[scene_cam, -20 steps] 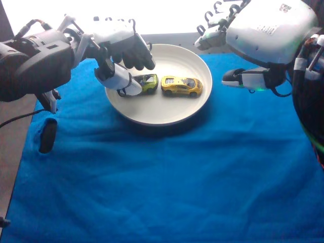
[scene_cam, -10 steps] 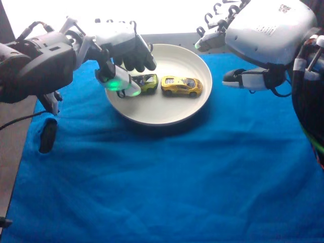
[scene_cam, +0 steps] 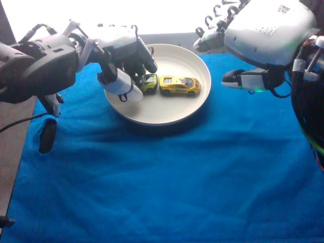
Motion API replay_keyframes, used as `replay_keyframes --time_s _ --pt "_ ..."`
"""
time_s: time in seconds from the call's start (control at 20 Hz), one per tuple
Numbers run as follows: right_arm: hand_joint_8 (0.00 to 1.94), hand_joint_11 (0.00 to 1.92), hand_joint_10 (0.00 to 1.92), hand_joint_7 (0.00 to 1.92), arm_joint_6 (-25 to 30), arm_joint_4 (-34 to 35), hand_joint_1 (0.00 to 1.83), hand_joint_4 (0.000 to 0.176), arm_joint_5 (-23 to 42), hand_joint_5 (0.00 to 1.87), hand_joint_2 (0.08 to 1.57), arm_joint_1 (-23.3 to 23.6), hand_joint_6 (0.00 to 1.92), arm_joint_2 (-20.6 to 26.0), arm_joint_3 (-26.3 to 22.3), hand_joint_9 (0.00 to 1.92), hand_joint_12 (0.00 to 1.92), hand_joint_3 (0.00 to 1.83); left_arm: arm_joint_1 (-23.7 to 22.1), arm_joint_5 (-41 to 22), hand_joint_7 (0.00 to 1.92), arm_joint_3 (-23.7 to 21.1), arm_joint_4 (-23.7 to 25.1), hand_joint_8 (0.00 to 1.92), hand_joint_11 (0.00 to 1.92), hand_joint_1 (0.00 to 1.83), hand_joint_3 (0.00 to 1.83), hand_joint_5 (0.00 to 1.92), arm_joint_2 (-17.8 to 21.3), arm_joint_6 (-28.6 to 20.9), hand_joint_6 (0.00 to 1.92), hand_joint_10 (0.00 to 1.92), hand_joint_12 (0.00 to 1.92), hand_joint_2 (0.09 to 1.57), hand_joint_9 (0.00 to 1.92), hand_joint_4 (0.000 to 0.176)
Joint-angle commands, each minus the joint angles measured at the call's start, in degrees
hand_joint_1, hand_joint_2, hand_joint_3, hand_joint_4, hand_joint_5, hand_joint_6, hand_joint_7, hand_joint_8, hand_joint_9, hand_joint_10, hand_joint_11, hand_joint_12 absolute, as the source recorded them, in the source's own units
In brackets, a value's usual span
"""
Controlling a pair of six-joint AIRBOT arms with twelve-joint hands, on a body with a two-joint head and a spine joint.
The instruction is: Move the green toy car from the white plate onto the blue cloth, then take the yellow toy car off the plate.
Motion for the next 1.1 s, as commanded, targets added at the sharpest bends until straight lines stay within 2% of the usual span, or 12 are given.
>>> replay_keyframes --time_s 0.0,0.1,0.15,0.2,0.25,0.3,0.5,0.55,0.65,0.8,0.9,1.05 --pt "0.83 0.41 1.23 0.71 -0.3 -0.1 1.07 0.0 7.0 0.8 1.02 0.9 0.02 -0.1 -0.1 0.59 1.74 0.0 0.0 -5.3 0.88 0.5 -0.4 0.08 0.6 1.13 0.0 0.79 -0.4 0.0 0.01 0.61 1.36 1.02 0.82 0.0" --pt "0.79 0.38 1.19 0.71 -0.3 -0.1 1.11 0.0 7.1 0.83 1.04 0.9 0.04 -0.1 -0.1 0.59 1.72 0.0 0.1 -5.3 0.93 0.6 -0.5 0.08 0.56 1.15 0.0 0.85 -0.6 0.0 0.03 0.61 1.38 1.04 0.83 0.0" --pt "0.72 0.38 1.14 0.73 -0.3 -0.1 1.13 0.0 7.1 0.84 1.04 0.9 0.04 -0.1 -0.1 0.6 1.69 0.0 0.1 -5.3 0.97 0.7 -0.6 0.08 0.53 1.14 0.0 0.88 -0.6 0.0 0.89 0.65 1.41 1.16 0.82 0.0" --pt "0.67 0.37 1.11 0.75 -0.3 -0.1 1.13 0.0 7.1 0.84 1.04 0.9 0.04 -0.1 -0.1 0.6 1.68 0.0 0.2 -5.3 0.91 0.7 -0.7 0.96 0.54 1.17 0.01 0.78 -0.6 0.0 1.19 0.7 1.47 1.17 0.81 0.0" --pt "0.62 0.37 1.09 0.76 -0.3 -0.1 1.12 0.0 7.1 0.84 1.04 0.9 0.04 -0.1 -0.2 0.6 1.67 0.0 0.2 -5.3 0.84 0.7 -0.7 1.2 0.52 1.31 0.01 0.75 -0.6 0.0 1.15 1.32 1.61 1.19 0.81 0.0" --pt "0.56 0.39 1.03 0.78 -0.3 -0.1 1.13 0.0 7.1 0.85 1.02 0.9 0.04 0.0 -0.2 0.62 1.63 0.0 0.3 -5.3 0.82 0.7 -0.8 1.3 0.5 1.34 0.0 0.73 -0.6 0.0 1.13 1.51 1.72 1.2 0.76 0.0" --pt "0.57 0.44 1.09 0.81 -0.3 -0.1 1.14 0.0 7.1 0.86 1.01 0.9 0.04 0.0 -0.2 0.64 1.63 0.0 0.3 -5.6 0.77 0.7 -1.1 1.31 0.49 1.34 0.0 0.67 -0.6 0.0 1.33 1.55 1.69 1.23 0.72 0.0" --pt "0.57 0.39 1.07 0.78 -0.3 -0.1 1.12 0.0 7.1 0.85 1.02 0.9 0.04 0.0 -0.3 0.61 1.61 0.0 0.4 -5.7 0.79 0.7 -1.2 1.24 0.53 1.34 0.0 0.7 -0.6 0.0 1.32 1.5 1.6 1.22 0.76 0.0" --pt "0.62 0.4 1.09 0.78 -0.3 -0.1 1.11 0.0 7.1 0.84 1.02 0.9 0.04 0.0 -0.3 0.62 1.64 0.0 0.4 -6.0 0.82 0.5 -1.3 1.25 0.41 1.34 0.0 0.73 -0.5 0.0 1.29 1.52 1.66 1.21 0.7 0.0" --pt "0.78 0.46 1.19 0.74 -0.3 -0.1 1.13 0.0 7.1 0.86 1.02 0.9 0.06 0.0 -0.3 0.63 1.66 0.0 0.5 -7.0 0.81 -0.4 -1.4 1.23 0.52 1.35 0.0 0.74 0.2 0.0 1.27 1.5 1.59 1.2 0.75 0.0" --pt "0.77 0.44 1.17 0.73 -0.3 -0.1 1.13 0.0 7.1 0.86 1.03 0.9 0.06 0.0 -0.4 0.62 1.63 0.0 0.6 -8.1 0.87 -1.5 -1.4 1.16 0.26 1.35 0.0 0.78 1.0 0.0 1.28 1.47 1.64 1.2 0.69 0.0" --pt "0.86 0.43 1.2 0.72 -0.3 -0.1 1.18 0.0 7.1 0.87 1.02 0.9 0.1 0.0 -0.5 0.62 1.67 0.0 0.8 -10.4 0.95 -4.0 -1.4 1.06 0.27 1.36 0.0 0.8 3.0 0.0 1.22 1.38 1.67 1.17 0.75 0.0"
